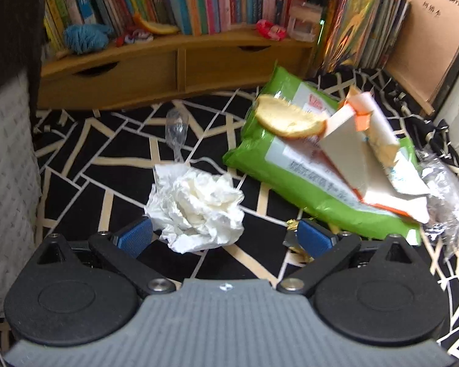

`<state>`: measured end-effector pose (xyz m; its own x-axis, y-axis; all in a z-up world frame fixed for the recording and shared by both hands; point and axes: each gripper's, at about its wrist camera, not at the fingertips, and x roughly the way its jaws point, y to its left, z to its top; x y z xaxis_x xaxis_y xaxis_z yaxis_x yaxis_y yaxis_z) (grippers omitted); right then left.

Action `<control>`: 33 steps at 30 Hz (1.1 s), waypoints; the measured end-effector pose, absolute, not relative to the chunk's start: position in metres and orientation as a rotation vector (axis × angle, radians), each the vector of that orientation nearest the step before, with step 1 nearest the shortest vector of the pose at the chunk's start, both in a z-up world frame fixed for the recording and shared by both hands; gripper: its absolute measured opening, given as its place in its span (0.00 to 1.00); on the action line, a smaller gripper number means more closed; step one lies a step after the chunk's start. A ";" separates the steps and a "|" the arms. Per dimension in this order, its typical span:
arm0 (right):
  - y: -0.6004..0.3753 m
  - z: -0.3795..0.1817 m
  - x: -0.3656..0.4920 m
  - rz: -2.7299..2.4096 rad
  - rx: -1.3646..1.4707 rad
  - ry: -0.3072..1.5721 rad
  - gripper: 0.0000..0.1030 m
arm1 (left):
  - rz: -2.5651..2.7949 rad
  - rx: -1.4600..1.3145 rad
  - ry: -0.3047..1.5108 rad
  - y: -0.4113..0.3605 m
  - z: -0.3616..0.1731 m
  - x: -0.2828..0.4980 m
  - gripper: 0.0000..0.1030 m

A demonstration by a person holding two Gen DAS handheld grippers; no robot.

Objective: Collect trash
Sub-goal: 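Move the right tool to the crumpled white tissue and grasp it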

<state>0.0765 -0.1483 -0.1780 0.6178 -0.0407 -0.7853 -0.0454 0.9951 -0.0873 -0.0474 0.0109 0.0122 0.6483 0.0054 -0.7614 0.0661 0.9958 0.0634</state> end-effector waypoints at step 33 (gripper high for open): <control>-0.159 -0.181 0.073 0.071 0.087 0.859 0.52 | -0.263 -0.006 0.917 0.012 0.003 -0.043 0.31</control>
